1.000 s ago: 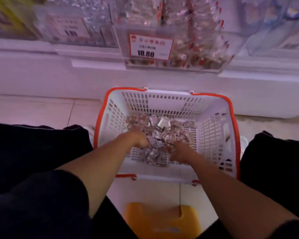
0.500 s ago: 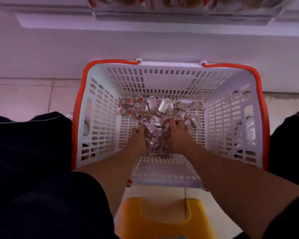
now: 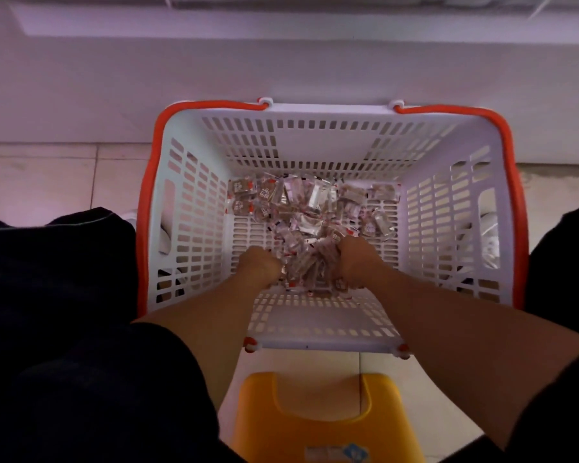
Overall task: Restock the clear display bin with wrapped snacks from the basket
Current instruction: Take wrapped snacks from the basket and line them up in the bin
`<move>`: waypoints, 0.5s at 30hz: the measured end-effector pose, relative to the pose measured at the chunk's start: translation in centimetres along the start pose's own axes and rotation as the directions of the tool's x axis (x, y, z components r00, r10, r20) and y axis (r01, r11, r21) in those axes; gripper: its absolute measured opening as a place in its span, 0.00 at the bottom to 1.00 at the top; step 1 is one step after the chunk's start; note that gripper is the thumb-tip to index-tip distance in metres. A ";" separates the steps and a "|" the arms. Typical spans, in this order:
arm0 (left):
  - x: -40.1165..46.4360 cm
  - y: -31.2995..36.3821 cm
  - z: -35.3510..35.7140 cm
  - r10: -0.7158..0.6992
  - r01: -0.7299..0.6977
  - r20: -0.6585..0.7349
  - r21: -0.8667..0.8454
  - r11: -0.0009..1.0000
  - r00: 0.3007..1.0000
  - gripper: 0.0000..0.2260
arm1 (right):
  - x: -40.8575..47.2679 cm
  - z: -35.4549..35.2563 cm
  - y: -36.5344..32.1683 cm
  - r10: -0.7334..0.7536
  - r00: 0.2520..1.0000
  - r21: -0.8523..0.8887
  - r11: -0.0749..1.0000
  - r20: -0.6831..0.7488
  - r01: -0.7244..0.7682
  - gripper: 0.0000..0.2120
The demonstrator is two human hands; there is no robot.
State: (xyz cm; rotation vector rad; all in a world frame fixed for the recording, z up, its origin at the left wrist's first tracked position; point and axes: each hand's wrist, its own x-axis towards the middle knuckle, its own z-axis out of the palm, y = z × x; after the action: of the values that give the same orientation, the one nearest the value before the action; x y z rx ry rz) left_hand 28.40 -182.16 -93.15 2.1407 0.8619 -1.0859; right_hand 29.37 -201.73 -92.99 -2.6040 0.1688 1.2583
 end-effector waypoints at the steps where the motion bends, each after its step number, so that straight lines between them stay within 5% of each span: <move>1: 0.1 0.1 -0.3 0.002 -0.001 0.026 -0.064 0.998 1.000 0.14 | 0.0 -0.4 0.2 0.003 0.999 -0.010 1.000 0.049 -0.003 0.12; 4: -0.5 0.5 -0.9 0.039 -0.014 0.107 -0.226 0.974 0.994 0.10 | -0.5 -1.4 0.8 -0.027 0.993 -0.068 0.997 0.119 0.035 0.14; 9: -2.7 1.0 -1.4 0.064 0.092 0.337 -0.428 0.899 0.939 0.13 | -1.8 -2.8 1.3 -0.149 0.989 0.034 0.988 0.010 0.149 0.14; 15: -6.4 4.1 -5.3 0.367 -0.070 0.346 -0.638 0.767 0.863 0.24 | -5.8 -8.0 -1.3 -0.369 0.927 0.555 0.786 0.066 0.273 0.16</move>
State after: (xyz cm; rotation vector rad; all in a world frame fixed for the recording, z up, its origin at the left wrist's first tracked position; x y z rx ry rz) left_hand 31.01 -182.60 -84.30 1.3253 0.5925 -0.9540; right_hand 32.12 -202.61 -83.46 -1.9307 0.0306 1.1044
